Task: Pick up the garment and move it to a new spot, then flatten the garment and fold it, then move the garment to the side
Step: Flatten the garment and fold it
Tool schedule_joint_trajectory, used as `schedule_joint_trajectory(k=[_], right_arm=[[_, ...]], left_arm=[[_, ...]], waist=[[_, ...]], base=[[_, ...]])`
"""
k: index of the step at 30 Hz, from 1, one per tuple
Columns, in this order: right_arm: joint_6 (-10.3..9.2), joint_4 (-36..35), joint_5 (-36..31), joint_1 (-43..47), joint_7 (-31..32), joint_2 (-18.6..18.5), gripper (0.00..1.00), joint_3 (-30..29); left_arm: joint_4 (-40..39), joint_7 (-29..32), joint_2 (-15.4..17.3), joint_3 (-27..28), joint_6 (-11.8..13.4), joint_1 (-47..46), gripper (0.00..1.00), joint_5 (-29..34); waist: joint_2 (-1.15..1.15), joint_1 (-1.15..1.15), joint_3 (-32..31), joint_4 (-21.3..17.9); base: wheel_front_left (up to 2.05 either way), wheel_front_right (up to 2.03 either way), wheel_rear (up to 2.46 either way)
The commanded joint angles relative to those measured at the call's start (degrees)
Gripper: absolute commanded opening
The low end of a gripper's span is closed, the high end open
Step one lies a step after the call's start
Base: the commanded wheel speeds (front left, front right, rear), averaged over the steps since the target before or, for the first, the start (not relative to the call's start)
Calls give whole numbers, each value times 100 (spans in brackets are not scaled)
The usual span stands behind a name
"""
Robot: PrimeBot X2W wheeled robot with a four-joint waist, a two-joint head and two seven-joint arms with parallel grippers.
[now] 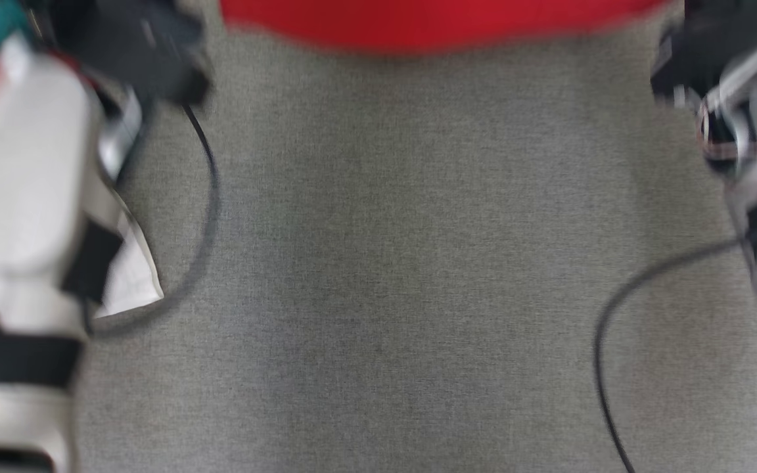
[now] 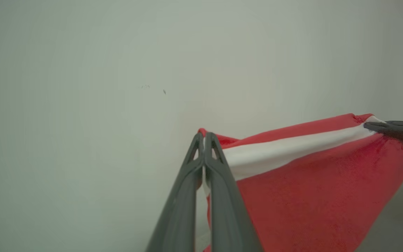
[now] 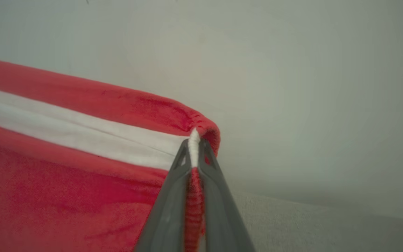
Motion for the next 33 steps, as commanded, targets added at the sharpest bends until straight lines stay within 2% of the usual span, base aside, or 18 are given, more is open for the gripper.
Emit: schedule_joint_trajectory(k=[1, 5, 6, 8, 13, 18, 20, 33], right_arm=[[-5, -57, 316, 363, -2, -131, 0, 139], [-5, -288, 1191, 1261, -3, -488, 0, 665], [-5, -357, 1386, 1490, -3, -568, 0, 841], [-4, -484, 1754, 1920, -3, -714, 0, 1185], [-5, -764, 2307, 2775, -2, -925, 0, 1452], [-5, -1063, 2383, 3496, -2, -883, 0, 1524], [-5, -1156, 2359, 3801, -2, -847, 0, 1431], [-6, -1421, 2130, 5532, -2, -833, 0, 1230]], left_arm=[[-10, -7, -72, 84, -21, 455, 0, -102], [-102, -7, -358, 276, -27, 1488, 0, -245], [-17, -7, -334, 41, -34, 1785, 0, -129], [13, -7, -402, -30, -33, 2283, 0, -259], [-15, -7, -599, 464, -35, 3396, 0, -555], [-139, -7, -768, 748, -36, 4254, 0, -601], [-93, -7, -827, 647, -36, 4579, 0, -566], [41, -8, -922, 960, -33, 6264, 0, -694]], waist=[[0, 0, -118, -28], [0, 0, -409, -16], [0, 0, -500, -17], [0, 0, -699, -30], [0, 0, -1189, -92], [0, 0, -1682, -111], [0, 0, -1889, -95], [0, 0, -2920, 34]], base=[[0, 0, 0], [0, 0, 0], [0, 0, 0], [0, 0, 0], [0, 0, 0], [0, 0, 0], [0, 0, 0], [0, 0, 0]])
